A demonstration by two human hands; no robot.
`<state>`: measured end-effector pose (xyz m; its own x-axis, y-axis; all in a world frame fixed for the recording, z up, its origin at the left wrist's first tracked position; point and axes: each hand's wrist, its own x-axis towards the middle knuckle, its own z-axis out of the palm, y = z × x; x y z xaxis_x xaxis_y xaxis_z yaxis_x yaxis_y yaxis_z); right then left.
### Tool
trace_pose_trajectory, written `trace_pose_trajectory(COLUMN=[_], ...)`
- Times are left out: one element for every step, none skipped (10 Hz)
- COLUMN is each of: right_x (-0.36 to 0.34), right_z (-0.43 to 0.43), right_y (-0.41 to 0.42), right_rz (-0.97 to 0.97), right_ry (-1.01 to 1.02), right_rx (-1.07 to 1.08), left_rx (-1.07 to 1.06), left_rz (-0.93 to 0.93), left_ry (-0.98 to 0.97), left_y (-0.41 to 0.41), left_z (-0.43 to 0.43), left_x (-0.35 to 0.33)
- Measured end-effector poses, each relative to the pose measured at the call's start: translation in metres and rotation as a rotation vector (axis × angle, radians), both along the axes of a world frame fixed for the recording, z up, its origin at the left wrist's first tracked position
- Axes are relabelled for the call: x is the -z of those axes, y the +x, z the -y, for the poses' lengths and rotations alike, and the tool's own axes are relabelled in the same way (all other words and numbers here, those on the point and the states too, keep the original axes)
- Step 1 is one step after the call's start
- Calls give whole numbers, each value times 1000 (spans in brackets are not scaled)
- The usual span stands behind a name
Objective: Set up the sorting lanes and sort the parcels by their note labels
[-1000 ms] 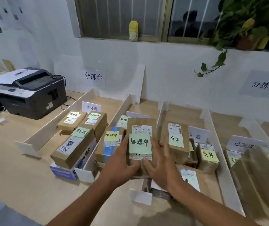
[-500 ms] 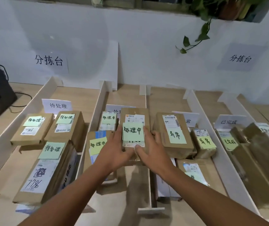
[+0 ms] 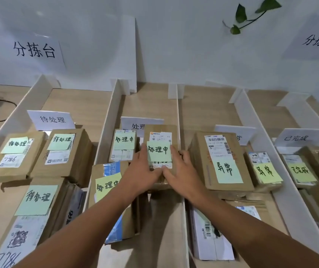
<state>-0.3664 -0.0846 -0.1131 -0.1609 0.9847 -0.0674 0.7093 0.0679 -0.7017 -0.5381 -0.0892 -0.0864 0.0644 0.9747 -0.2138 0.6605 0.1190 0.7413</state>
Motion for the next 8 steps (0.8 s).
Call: trace_pose_trajectory(right_x=[13, 25, 35, 37, 31, 8, -38, -98], right_z=[-11, -13, -10, -8, -8, 1, 0, 0], right_y=[-2, -3, -6, -8, -8, -5, 7, 23], right_rz=[-6, 12, 64, 76, 87, 69, 150, 260], right_ry=[-17, -51, -57, -33, -43, 3, 94, 156], right_rx=[4, -10, -6, 4, -5, -25, -14, 21], left_rx=[-1, 28, 52, 53, 58, 114, 172, 236], left_rz=[-10, -58, -100, -106, -138, -219, -348, -472], left_ry=[-17, -74, -137, -142, -151, -49, 68, 202], left_y=[0, -1, -1, 0, 1, 0, -4, -12], left_z=[-11, -17, -20, -21, -20, -12, -13, -17], left_x=[14, 28, 41, 44, 36, 15, -25, -87])
